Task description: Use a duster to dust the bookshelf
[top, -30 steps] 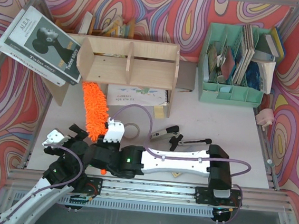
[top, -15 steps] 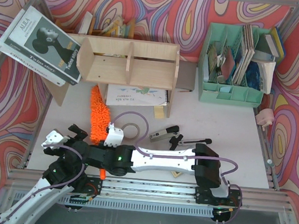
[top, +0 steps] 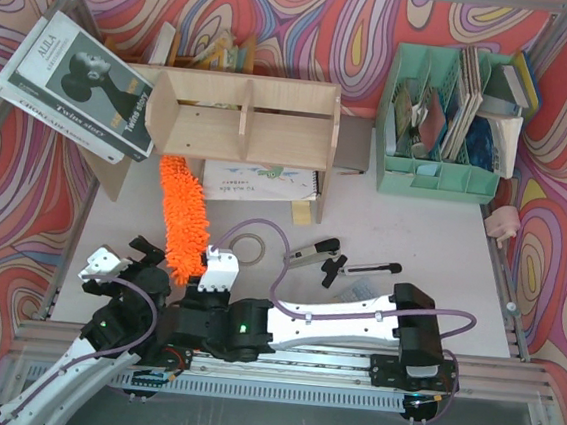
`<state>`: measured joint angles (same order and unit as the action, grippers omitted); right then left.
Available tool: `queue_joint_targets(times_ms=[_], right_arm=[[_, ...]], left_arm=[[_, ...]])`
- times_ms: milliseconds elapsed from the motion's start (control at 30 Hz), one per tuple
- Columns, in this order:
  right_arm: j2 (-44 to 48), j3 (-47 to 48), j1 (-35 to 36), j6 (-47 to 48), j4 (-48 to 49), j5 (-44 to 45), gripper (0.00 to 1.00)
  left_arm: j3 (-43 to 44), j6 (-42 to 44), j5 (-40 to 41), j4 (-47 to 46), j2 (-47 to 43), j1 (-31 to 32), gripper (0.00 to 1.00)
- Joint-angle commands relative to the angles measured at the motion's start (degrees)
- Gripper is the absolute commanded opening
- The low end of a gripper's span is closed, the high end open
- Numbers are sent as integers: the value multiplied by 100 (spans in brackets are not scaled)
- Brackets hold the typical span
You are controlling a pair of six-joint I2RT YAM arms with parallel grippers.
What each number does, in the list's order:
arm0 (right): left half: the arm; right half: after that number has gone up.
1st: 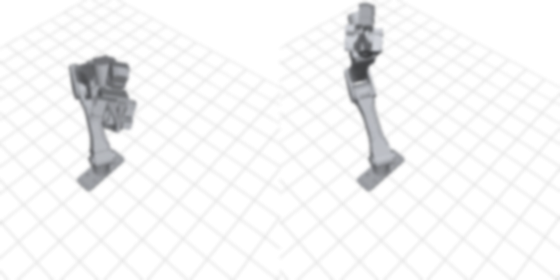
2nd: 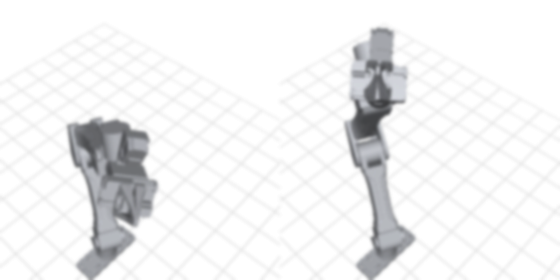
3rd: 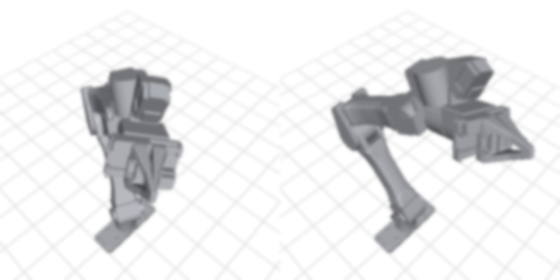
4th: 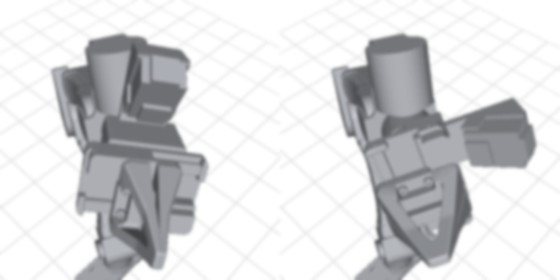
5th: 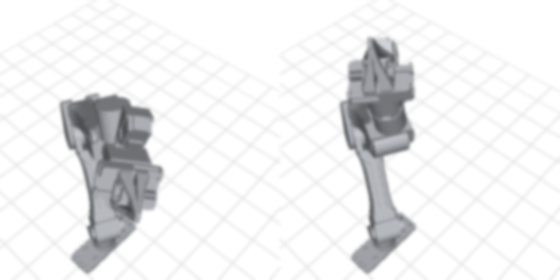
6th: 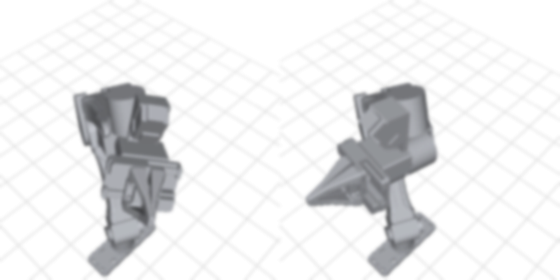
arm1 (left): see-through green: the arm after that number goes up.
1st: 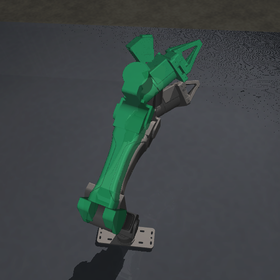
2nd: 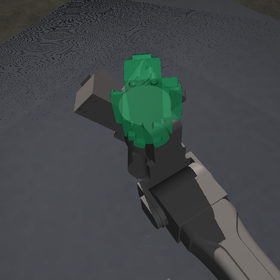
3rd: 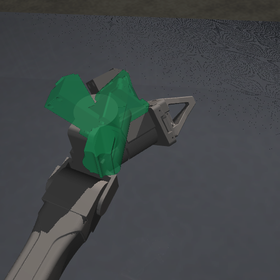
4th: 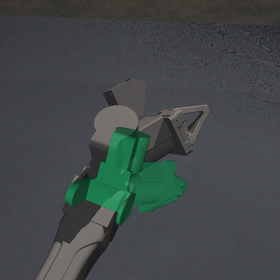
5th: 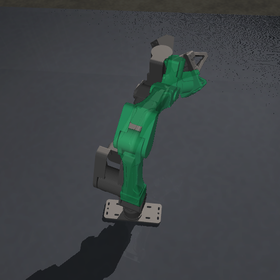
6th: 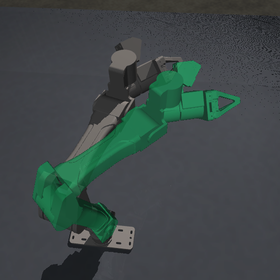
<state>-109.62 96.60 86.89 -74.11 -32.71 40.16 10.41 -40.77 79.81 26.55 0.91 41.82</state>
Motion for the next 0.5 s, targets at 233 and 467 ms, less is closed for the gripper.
queue_joint_targets(times_ms=[233, 467], right_arm=[[91, -580, -454, -529, -159, -286, 0], [233, -750, -663, -361, 161, -604, 0]], left_arm=[[103, -20, 131, 147, -60, -25, 99], [101, -10, 126, 146, -62, -25, 99]])
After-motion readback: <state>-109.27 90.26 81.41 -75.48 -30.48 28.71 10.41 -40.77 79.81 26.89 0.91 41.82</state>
